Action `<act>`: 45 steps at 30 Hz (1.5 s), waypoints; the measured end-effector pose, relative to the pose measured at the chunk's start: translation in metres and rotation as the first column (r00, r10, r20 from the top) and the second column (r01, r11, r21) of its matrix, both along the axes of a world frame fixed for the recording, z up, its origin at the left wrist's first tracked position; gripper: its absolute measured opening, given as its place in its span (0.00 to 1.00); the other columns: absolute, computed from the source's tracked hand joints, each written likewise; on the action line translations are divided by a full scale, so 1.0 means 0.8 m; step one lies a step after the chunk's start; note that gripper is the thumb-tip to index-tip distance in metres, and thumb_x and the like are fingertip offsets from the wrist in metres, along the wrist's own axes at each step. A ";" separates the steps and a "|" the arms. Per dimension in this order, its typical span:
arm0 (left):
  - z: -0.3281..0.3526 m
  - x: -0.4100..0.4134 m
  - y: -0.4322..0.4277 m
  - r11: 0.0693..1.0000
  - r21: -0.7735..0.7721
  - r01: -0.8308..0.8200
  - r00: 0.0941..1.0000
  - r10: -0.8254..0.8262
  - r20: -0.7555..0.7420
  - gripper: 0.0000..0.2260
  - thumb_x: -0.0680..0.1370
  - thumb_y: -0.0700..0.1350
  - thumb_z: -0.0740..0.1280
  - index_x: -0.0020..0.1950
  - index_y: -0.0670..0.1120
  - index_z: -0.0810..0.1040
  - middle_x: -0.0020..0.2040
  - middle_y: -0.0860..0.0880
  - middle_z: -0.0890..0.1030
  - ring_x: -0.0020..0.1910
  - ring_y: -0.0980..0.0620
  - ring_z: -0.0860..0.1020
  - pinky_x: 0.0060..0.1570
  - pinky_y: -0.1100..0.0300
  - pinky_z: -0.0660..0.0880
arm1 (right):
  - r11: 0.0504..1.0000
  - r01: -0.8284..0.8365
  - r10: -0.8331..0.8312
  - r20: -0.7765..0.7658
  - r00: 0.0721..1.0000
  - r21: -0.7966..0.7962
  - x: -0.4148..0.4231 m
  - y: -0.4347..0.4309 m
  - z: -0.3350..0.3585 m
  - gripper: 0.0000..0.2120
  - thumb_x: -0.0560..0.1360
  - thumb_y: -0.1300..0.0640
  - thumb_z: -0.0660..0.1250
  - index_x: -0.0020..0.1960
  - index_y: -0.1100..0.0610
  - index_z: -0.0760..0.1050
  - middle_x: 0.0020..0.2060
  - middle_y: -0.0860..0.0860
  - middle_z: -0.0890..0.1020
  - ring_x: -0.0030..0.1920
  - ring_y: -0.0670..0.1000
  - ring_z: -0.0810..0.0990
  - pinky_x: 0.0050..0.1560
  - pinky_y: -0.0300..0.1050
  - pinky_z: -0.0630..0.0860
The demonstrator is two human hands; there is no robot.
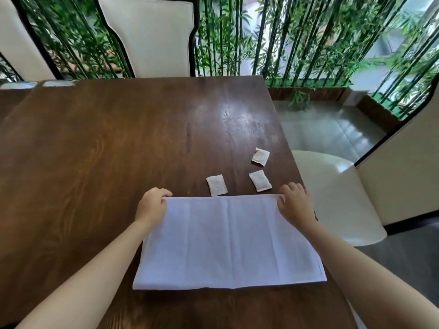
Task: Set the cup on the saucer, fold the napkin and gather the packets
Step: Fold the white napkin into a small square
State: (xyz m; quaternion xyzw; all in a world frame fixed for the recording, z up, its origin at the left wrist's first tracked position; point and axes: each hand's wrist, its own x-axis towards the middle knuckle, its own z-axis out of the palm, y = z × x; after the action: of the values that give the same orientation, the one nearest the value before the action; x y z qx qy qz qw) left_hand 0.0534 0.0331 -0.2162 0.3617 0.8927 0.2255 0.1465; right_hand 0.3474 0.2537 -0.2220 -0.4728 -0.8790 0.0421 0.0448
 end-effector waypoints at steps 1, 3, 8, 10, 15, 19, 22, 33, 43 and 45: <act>0.001 -0.001 0.001 1.000 0.002 -0.003 1.000 0.003 0.007 0.14 0.74 0.35 0.59 0.54 0.43 0.80 0.50 0.43 0.79 0.51 0.43 0.76 0.49 0.53 0.73 | 1.000 0.006 -0.006 0.004 1.000 0.005 -0.001 0.000 -0.002 0.05 0.72 0.61 0.63 0.45 0.61 0.76 0.44 0.57 0.78 0.49 0.60 0.75 0.50 0.53 0.70; 0.001 -0.001 0.001 1.000 -0.004 -0.008 1.000 0.008 0.025 0.14 0.74 0.34 0.59 0.55 0.43 0.80 0.51 0.43 0.79 0.51 0.43 0.76 0.50 0.52 0.73 | 1.000 0.019 -0.019 0.018 1.000 0.015 -0.002 0.000 -0.007 0.06 0.73 0.61 0.62 0.46 0.61 0.75 0.46 0.57 0.77 0.51 0.60 0.73 0.52 0.54 0.68; -0.001 0.000 -0.007 0.999 0.008 -0.042 0.998 0.042 0.039 0.15 0.75 0.33 0.58 0.56 0.42 0.79 0.53 0.43 0.78 0.52 0.44 0.76 0.49 0.56 0.71 | 1.000 0.024 -0.024 0.000 1.000 0.014 -0.002 -0.003 -0.018 0.07 0.76 0.60 0.60 0.51 0.61 0.75 0.50 0.57 0.76 0.52 0.60 0.72 0.55 0.54 0.65; 0.000 0.001 -0.010 0.998 0.018 -0.066 0.997 0.065 0.047 0.16 0.75 0.33 0.58 0.57 0.42 0.79 0.54 0.43 0.78 0.53 0.45 0.76 0.49 0.58 0.70 | 1.000 0.018 -0.018 -0.019 1.000 0.011 -0.002 -0.004 -0.020 0.08 0.77 0.60 0.59 0.52 0.60 0.75 0.50 0.57 0.76 0.53 0.59 0.72 0.56 0.53 0.64; 0.008 0.001 -0.016 0.994 0.064 -0.089 0.995 0.085 0.056 0.15 0.75 0.32 0.59 0.57 0.41 0.79 0.55 0.42 0.79 0.54 0.45 0.76 0.50 0.60 0.68 | 1.000 0.008 -0.007 -0.081 0.997 0.013 -0.003 -0.005 -0.022 0.08 0.78 0.61 0.58 0.50 0.59 0.76 0.49 0.55 0.77 0.52 0.58 0.72 0.56 0.51 0.63; 0.013 0.005 -0.023 0.987 0.084 -0.136 0.989 0.130 0.076 0.14 0.76 0.33 0.60 0.57 0.42 0.78 0.56 0.43 0.79 0.55 0.46 0.76 0.50 0.60 0.69 | 1.000 0.001 0.003 -0.109 0.994 0.029 -0.004 -0.006 -0.019 0.08 0.78 0.61 0.59 0.50 0.59 0.77 0.48 0.56 0.77 0.52 0.59 0.72 0.56 0.52 0.63; 0.014 0.006 -0.031 0.984 0.076 -0.162 0.985 0.157 0.077 0.14 0.76 0.34 0.60 0.58 0.41 0.78 0.57 0.42 0.78 0.57 0.44 0.75 0.51 0.58 0.69 | 0.999 -0.013 0.017 -0.119 0.993 0.031 -0.006 -0.008 -0.014 0.08 0.77 0.60 0.60 0.51 0.59 0.77 0.50 0.57 0.77 0.54 0.60 0.72 0.59 0.53 0.62; -0.032 0.155 -0.044 0.980 -0.197 -0.040 0.970 -0.009 -0.241 0.34 0.75 0.61 0.30 0.76 0.49 0.52 0.78 0.46 0.53 0.77 0.46 0.50 0.72 0.42 0.41 | 0.922 -0.360 0.349 -0.097 0.932 -0.141 -0.053 -0.156 -0.039 0.26 0.81 0.51 0.51 0.76 0.55 0.52 0.77 0.52 0.54 0.77 0.55 0.47 0.74 0.54 0.35; -0.056 0.168 -0.114 0.931 -0.297 -0.211 0.944 0.116 -0.308 0.41 0.70 0.63 0.23 0.76 0.44 0.47 0.78 0.44 0.50 0.77 0.47 0.47 0.73 0.44 0.40 | 0.921 -0.354 0.359 0.001 0.933 -0.166 -0.045 -0.185 -0.056 0.31 0.77 0.39 0.37 0.77 0.50 0.45 0.78 0.48 0.47 0.74 0.50 0.34 0.72 0.57 0.30; -0.054 0.170 -0.115 0.931 -0.289 -0.223 0.946 0.135 -0.296 0.38 0.72 0.62 0.28 0.76 0.42 0.48 0.77 0.43 0.51 0.77 0.47 0.46 0.73 0.46 0.40 | 0.912 -0.372 0.378 0.002 0.926 -0.172 -0.045 -0.184 -0.054 0.32 0.76 0.39 0.37 0.77 0.50 0.45 0.78 0.48 0.47 0.74 0.50 0.34 0.72 0.57 0.30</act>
State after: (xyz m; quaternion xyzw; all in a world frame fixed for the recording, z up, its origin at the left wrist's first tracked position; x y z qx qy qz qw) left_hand 0.1893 -0.0586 -0.2596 0.2770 0.9583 0.0393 0.0583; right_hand 0.3115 0.1066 -0.2654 -0.2981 -0.9473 0.1156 -0.0196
